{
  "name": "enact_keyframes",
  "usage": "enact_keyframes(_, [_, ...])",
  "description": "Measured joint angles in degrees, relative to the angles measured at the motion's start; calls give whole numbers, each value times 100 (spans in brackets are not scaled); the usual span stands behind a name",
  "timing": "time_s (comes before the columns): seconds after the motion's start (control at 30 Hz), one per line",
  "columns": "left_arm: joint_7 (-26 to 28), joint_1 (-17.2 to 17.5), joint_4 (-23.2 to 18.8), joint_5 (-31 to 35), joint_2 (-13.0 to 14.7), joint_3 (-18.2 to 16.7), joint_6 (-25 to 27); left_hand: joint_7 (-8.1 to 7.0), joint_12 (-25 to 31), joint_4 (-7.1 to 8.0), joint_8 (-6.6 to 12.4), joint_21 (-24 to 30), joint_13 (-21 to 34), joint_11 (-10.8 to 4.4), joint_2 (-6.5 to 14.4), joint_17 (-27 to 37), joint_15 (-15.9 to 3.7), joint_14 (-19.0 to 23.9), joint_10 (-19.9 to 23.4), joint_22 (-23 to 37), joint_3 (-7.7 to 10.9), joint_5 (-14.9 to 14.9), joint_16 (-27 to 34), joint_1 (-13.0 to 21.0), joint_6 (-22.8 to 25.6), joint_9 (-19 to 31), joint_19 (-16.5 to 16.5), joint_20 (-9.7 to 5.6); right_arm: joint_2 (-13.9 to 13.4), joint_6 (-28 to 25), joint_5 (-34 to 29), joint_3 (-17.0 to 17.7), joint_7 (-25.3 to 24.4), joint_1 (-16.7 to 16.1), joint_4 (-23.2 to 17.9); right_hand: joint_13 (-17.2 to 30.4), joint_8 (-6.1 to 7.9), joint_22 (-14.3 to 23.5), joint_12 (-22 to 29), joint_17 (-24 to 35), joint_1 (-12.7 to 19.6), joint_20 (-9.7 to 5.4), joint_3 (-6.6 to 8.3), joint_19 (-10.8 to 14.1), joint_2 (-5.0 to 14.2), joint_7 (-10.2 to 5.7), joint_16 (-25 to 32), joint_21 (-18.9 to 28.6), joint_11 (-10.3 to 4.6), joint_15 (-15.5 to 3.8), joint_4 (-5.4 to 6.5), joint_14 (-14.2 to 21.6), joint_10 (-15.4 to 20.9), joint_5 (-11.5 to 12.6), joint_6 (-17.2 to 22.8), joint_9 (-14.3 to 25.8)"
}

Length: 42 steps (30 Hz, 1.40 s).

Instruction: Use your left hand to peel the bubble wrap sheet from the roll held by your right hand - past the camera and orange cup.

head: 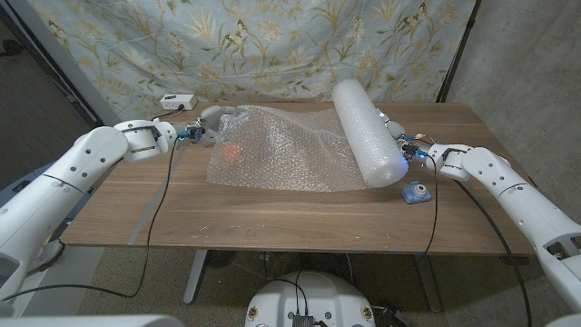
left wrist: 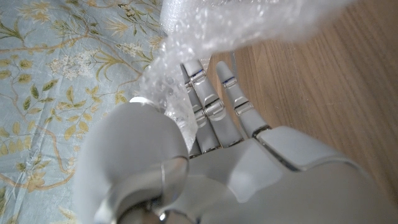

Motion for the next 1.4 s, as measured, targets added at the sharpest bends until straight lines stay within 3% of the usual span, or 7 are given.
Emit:
enact_keyframes(0.9, [-519, -1006, 856, 448, -188, 449, 495, -9, -43, 0, -17, 65, -1, 2, 0, 5, 0, 0, 17, 1, 0, 0, 0, 0, 11, -3, -30, 31, -98, 224, 167, 141, -210, -367, -549, 27, 0, 0, -46, 1, 18, 0, -55, 0, 18, 0, 0, 0, 0, 22, -8, -22, 0, 0, 0, 1])
enact_keyframes(1.4, [-805, -1169, 1124, 590, -277, 482, 636, 5, -139, 0, -66, 108, -42, 3, -37, -11, 1, 0, 16, 1, 0, 0, -43, -37, -3, -4, -30, 30, -236, 319, 294, 241, -374, -626, -900, 26, 0, 0, -77, 29, 31, 25, -103, -25, 31, 0, -22, 0, 0, 21, 8, -21, 0, 44, 0, 1])
